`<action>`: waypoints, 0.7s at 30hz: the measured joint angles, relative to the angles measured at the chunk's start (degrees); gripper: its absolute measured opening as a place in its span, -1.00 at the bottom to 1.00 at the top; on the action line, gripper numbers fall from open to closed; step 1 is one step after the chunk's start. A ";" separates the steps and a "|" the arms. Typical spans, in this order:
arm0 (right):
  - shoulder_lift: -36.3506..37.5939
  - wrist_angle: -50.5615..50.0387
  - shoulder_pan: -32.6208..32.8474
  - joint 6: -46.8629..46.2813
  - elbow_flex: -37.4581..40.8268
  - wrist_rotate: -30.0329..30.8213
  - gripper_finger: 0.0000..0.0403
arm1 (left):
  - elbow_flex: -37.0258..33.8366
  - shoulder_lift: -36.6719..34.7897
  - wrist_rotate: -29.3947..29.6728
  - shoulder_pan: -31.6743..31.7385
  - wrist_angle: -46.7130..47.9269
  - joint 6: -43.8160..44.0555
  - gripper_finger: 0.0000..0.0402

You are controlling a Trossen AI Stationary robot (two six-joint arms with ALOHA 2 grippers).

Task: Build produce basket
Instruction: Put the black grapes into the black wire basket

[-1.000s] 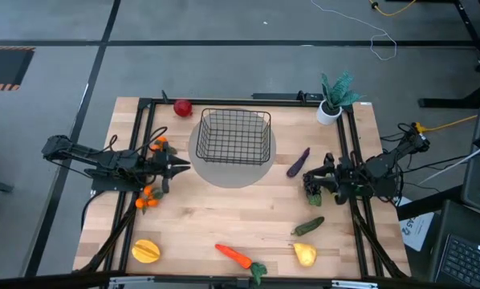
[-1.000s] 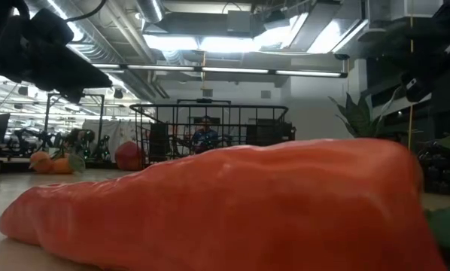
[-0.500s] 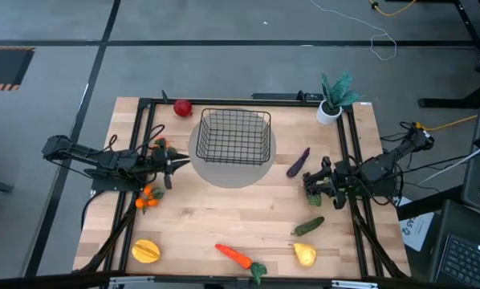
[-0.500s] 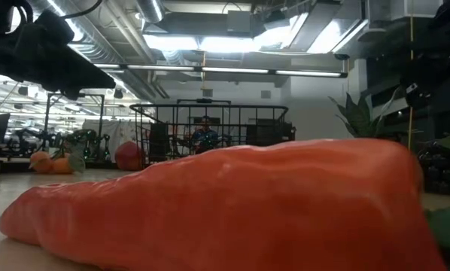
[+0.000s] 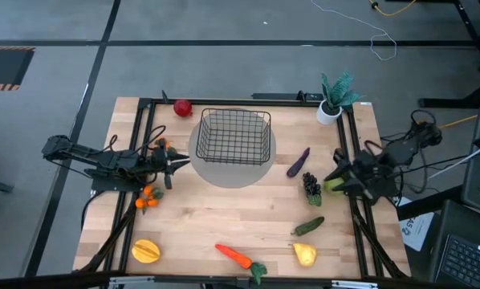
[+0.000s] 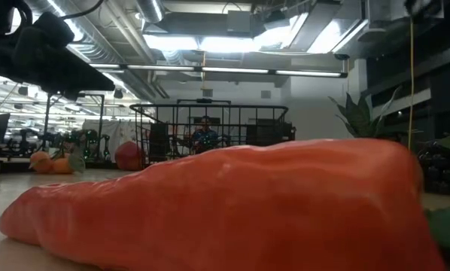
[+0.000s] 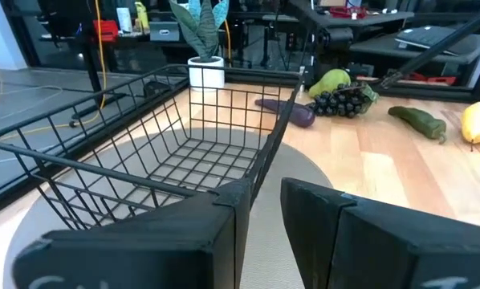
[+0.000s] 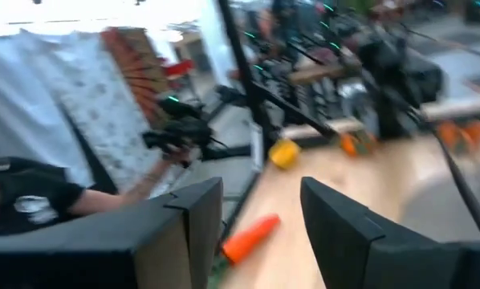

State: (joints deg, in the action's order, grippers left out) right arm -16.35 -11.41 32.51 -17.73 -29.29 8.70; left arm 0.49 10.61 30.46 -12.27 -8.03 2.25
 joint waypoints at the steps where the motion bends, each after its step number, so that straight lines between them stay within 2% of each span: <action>1: -1.55 -0.05 0.00 1.61 -2.41 -1.25 -0.18 | 0.00 0.00 0.05 0.00 -0.04 -0.30 -0.68; 5: -8.74 -5.34 -0.02 8.48 -12.63 -2.06 -0.18 | -0.01 0.00 0.13 0.00 -0.11 -1.60 -0.68; 8: -15.07 -17.32 -0.02 7.82 -20.74 6.28 -0.18 | 0.00 0.00 0.13 0.00 -0.15 -0.10 -0.68; 11: -22.08 -32.04 -0.05 0.12 -27.44 15.73 -0.18 | 0.00 0.00 0.18 0.00 -0.17 3.18 -0.68; 13: -26.38 -41.73 -0.05 -5.67 -30.77 18.25 -0.18 | 0.00 -0.02 0.20 0.00 -0.17 3.42 -0.68; 17: -33.38 -55.95 -0.04 -17.76 -34.32 17.46 -0.18 | -0.02 -0.02 0.24 0.00 -0.17 3.48 -0.68; 21: -38.06 -62.90 -0.04 -25.20 -33.77 12.83 -0.18 | -0.01 -0.02 0.24 0.00 -0.17 3.47 -0.68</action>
State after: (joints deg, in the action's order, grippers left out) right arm -54.41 -74.31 32.47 -42.93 -63.06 21.54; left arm 0.48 10.59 30.70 -12.27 -8.21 5.72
